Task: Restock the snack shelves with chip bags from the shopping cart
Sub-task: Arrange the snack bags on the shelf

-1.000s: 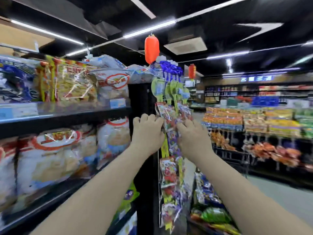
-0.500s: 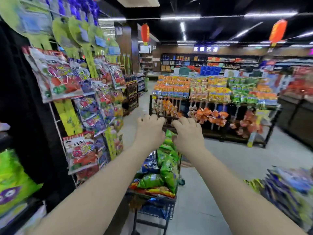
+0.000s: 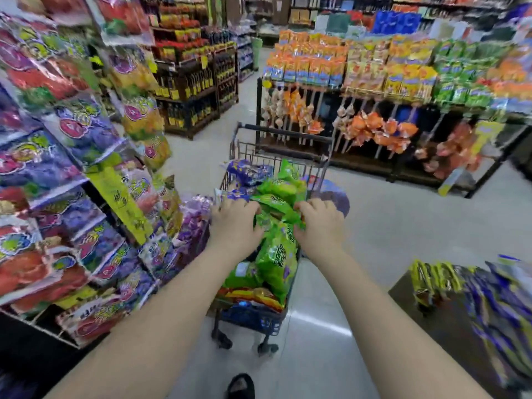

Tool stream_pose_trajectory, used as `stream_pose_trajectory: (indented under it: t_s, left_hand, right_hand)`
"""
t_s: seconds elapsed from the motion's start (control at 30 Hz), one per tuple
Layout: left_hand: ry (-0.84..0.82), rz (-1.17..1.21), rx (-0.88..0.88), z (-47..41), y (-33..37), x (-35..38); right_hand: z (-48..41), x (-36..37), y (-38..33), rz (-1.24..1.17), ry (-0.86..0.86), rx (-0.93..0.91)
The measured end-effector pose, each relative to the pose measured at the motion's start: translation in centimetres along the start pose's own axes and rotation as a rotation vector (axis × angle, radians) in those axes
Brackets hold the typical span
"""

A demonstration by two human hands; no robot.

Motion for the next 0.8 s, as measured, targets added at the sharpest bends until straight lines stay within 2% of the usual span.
stream_pose_trajectory:
  t_s: [0.33,0.5,0.7,0.8]
  left_hand:
    - [-0.181,0.118,-0.100,-12.9,-4.7,11.4]
    - [-0.230,0.185,-0.214,-18.5,-7.2,15.8]
    - [-0.274,0.191,-0.374,-25.1,-10.5,22.0]
    - [-0.272,0.244,-0.434,-28.3,-11.9,25.5]
  right_hand:
    - [-9.9,14.3,3.3,-0.068,-0.127,0.081]
    - [-14.2,20.2,5.5,-0.074,-0.297,0.122]
    - [-21.4,27.9,8.3,-0.143,-0.373,0.023]
    - [-25.3,32.9,9.3,-0.174,-0.477,-0.058]
Point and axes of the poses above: each hand's wrist, its own z-axis away from the middle knuckle, its own x-axis out of the palm, y = z × x, the point moved 6 cm from there along -z, towards the middle knuckle, and after that the axes turned 6 degrees about y, right-handed, at the moved point
